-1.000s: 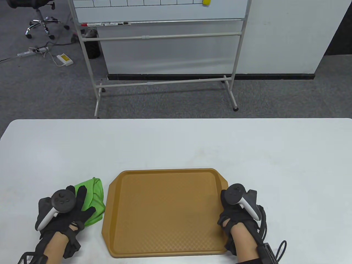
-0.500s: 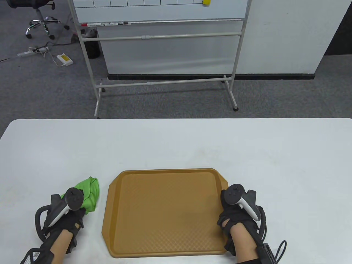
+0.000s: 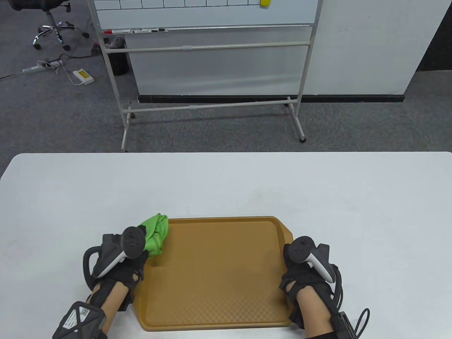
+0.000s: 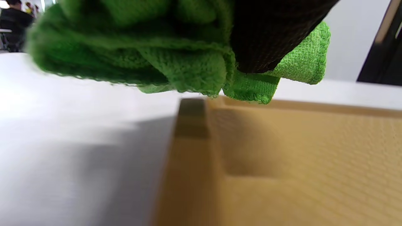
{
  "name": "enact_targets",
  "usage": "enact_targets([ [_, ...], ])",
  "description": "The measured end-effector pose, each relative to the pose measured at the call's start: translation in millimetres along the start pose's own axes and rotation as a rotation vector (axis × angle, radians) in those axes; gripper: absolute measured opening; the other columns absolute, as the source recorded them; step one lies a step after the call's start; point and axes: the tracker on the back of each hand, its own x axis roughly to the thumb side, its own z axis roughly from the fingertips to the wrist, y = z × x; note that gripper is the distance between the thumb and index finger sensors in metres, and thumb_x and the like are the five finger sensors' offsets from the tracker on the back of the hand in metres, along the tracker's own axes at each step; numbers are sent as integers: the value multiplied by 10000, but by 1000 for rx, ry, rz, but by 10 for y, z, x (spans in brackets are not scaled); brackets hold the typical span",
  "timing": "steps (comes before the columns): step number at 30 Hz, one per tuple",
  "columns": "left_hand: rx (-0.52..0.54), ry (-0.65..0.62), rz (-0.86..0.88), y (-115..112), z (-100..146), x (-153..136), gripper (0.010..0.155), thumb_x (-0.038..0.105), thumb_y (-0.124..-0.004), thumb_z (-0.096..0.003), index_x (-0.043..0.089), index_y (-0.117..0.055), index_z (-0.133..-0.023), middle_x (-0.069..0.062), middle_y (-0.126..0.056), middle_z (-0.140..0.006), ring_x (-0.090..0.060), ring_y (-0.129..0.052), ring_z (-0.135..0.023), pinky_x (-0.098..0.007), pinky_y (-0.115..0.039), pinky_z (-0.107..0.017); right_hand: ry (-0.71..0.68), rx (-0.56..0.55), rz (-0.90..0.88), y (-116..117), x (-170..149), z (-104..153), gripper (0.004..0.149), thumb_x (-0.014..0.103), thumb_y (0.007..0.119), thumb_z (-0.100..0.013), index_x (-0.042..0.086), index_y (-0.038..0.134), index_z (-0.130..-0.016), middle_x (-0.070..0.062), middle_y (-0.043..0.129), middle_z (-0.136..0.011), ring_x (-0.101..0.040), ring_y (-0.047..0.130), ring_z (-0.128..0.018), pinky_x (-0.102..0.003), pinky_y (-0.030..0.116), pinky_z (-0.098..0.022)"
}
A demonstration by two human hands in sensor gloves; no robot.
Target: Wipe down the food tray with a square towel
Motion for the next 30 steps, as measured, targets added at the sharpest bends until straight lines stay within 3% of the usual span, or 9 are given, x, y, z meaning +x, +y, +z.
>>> enact_targets([
  [4, -106, 24, -76, -174, -334, 291, 699, 455, -815, -502, 321, -485, -1104, -30, -589, -1180, -483, -351, -1078, -635, -366, -745, -6, 2, -6, 2, -9, -3, 817, 301, 797, -477, 325, 217, -1053, -172, 395, -1124, -324, 819, -716, -449, 749, -477],
  [8, -207, 46, -75, -329, -520, 432, 693, 460, -784, -509, 321, -465, -1108, -14, -412, -1211, -437, -51, -1037, -604, -158, -724, -9, 5, -5, 4, -13, -3, 821, 301, 798, -476, 327, 216, -1054, -165, 390, -1128, -322, 815, -719, -449, 749, -480],
  [10, -253, 26, -12, -394, -562, 494, 715, 478, -759, -515, 292, -414, -1113, -24, -397, -1206, -437, -69, -1039, -598, -157, -716, -10, 12, -11, 0, -17, -6, 821, 298, 801, -476, 328, 218, -1054, -168, 388, -1129, -323, 816, -721, -450, 748, -481],
  [12, -233, 22, 43, -400, -569, 567, 726, 486, -760, -511, 266, -423, -1115, -56, -393, -1204, -456, -143, -1055, -603, -190, -722, -12, 15, -11, -2, -17, -7, 821, 295, 803, -475, 327, 221, -1053, -165, 391, -1128, -325, 817, -721, -452, 749, -481],
  [16, -270, -44, 60, -392, -594, 833, 746, 530, -741, -511, 254, -409, -1120, -48, -368, -1209, -440, -406, -1071, -592, -369, -746, -14, 19, -10, -4, -18, -11, 822, 292, 804, -473, 324, 224, -1054, -166, 391, -1130, -325, 820, -723, -453, 751, -483],
  [26, -253, -255, -5, -457, -595, 2125, 751, 556, -721, -509, 267, -394, -1120, -40, -348, -1208, -435, -418, -1060, -583, -410, -749, -29, 31, -44, -17, -57, -21, 810, 287, 801, -472, 331, 241, -1055, -158, 390, -1135, -326, 819, -726, -453, 751, -485],
  [30, -246, -300, -13, -487, -566, 2483, 753, 563, -718, -509, 280, -382, -1121, -30, -331, -1203, -447, -420, -1024, -561, -442, -739, -34, 32, -57, -22, -74, -23, 776, 284, 765, -479, 335, 251, -1058, -154, 394, -1137, -326, 820, -727, -452, 752, -487],
])
